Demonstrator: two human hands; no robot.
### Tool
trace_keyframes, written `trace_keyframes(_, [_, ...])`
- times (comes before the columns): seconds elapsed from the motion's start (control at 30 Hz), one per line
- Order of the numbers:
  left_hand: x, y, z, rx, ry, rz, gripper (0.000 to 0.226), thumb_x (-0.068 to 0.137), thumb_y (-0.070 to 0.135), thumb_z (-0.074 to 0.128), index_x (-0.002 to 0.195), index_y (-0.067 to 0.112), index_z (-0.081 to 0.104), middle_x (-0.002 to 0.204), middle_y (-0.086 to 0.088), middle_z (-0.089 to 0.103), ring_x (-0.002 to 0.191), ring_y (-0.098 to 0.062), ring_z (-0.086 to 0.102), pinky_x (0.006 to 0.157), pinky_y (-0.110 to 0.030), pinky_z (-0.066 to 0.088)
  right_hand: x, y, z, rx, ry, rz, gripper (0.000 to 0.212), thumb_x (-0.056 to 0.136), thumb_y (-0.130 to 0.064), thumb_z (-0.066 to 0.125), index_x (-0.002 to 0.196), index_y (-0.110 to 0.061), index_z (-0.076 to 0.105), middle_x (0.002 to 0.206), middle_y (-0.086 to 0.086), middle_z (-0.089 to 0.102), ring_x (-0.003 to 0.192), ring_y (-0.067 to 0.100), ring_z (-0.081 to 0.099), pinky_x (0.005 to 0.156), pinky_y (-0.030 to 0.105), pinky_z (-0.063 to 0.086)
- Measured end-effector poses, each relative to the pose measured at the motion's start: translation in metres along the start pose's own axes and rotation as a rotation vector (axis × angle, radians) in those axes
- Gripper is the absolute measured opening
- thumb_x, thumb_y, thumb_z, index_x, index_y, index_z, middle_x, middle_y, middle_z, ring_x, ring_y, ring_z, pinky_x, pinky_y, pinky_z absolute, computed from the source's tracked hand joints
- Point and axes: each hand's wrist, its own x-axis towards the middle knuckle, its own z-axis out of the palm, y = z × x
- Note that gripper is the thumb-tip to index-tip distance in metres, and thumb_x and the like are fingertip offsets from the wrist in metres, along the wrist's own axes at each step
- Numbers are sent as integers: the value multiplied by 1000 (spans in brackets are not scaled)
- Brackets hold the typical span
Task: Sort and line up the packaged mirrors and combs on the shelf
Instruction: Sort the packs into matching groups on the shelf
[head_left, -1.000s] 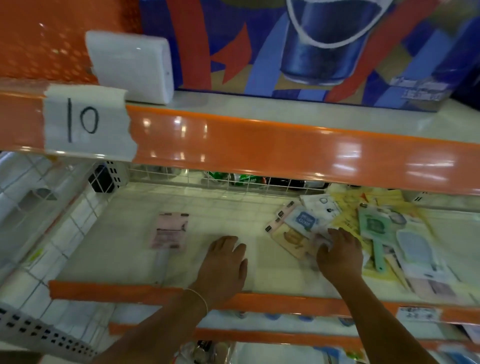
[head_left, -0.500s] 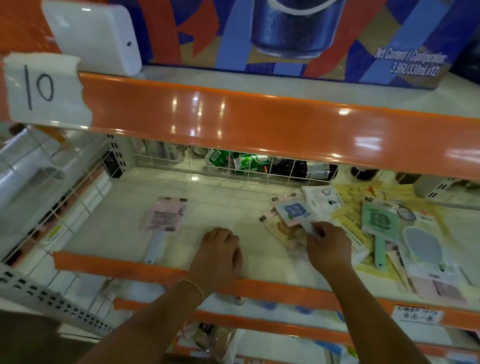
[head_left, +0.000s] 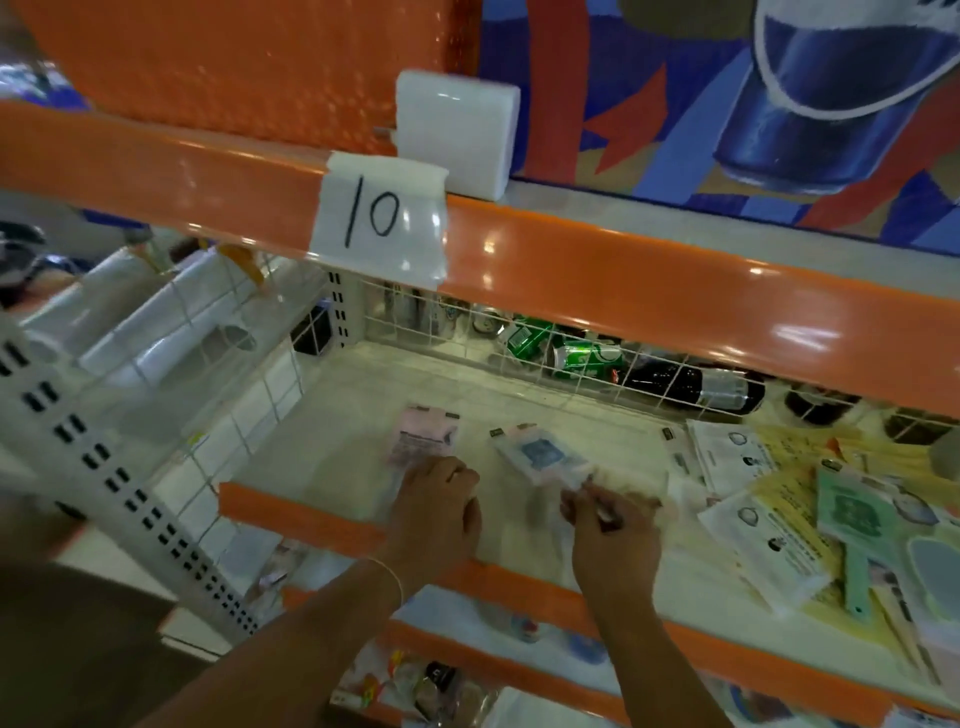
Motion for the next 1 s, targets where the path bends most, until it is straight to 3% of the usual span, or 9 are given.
trace_keyframes(0.07, [-1, -16, -9, 5, 4, -49, 32, 77, 27, 43, 94, 13, 67, 92, -6, 62, 84, -29, 59, 75, -38, 50, -8, -7, 19, 82, -33, 0, 10, 90, -12, 63, 96, -10, 71, 82, -1, 75, 72, -2, 70, 64, 10, 52])
trace_keyframes(0.23, [-9, -47, -23, -90, 78, -117, 36, 75, 19, 43, 100, 22, 67, 99, -5, 63, 91, -25, 57, 80, -35, 49, -24, -13, 61, 52, -124, -21, 7, 90, -19, 65, 94, -19, 71, 82, -5, 75, 76, 5, 71, 75, 33, 58])
trace_keyframes(0.37, [-15, -59, -27, -122, 71, -162, 39, 76, 21, 38, 101, 18, 68, 93, -7, 59, 86, -29, 57, 75, -40, 53, -30, -17, 84, -73, -185, -89, 8, 88, -22, 66, 91, -29, 68, 92, -2, 72, 81, 7, 69, 77, 27, 55])
trace_keyframes(0.5, [-16, -61, -30, -73, 88, -137, 39, 74, 24, 34, 93, 12, 67, 87, -8, 57, 78, -28, 54, 70, -42, 52, -32, -23, 95, -335, -250, -262, 16, 86, -24, 67, 98, -15, 75, 98, 2, 69, 92, 14, 62, 78, 15, 38])
trace_keyframes(0.67, [-10, -51, -33, -81, 106, -65, 36, 78, 24, 35, 94, 11, 65, 90, -8, 59, 83, -28, 55, 74, -40, 51, -32, -27, 92, -399, -382, -376, 19, 87, -22, 66, 101, -12, 75, 101, 5, 73, 93, 20, 67, 82, 26, 49])
trace_keyframes(0.87, [9, -26, -22, -117, 29, -10, 45, 78, 30, 32, 101, 12, 66, 96, -7, 59, 90, -28, 56, 76, -41, 51, -13, -14, 45, -430, -263, -311, 22, 89, -24, 63, 106, -15, 72, 107, 1, 71, 101, 17, 64, 89, 27, 48])
trace_keyframes(1.0, [22, 8, -9, -136, 1, 64, 31, 80, 24, 42, 101, 13, 63, 98, -5, 57, 90, -25, 54, 74, -39, 50, 9, 0, -11, -473, -82, -233, 21, 86, -20, 63, 100, -9, 73, 100, 9, 72, 94, 26, 66, 84, 25, 46])
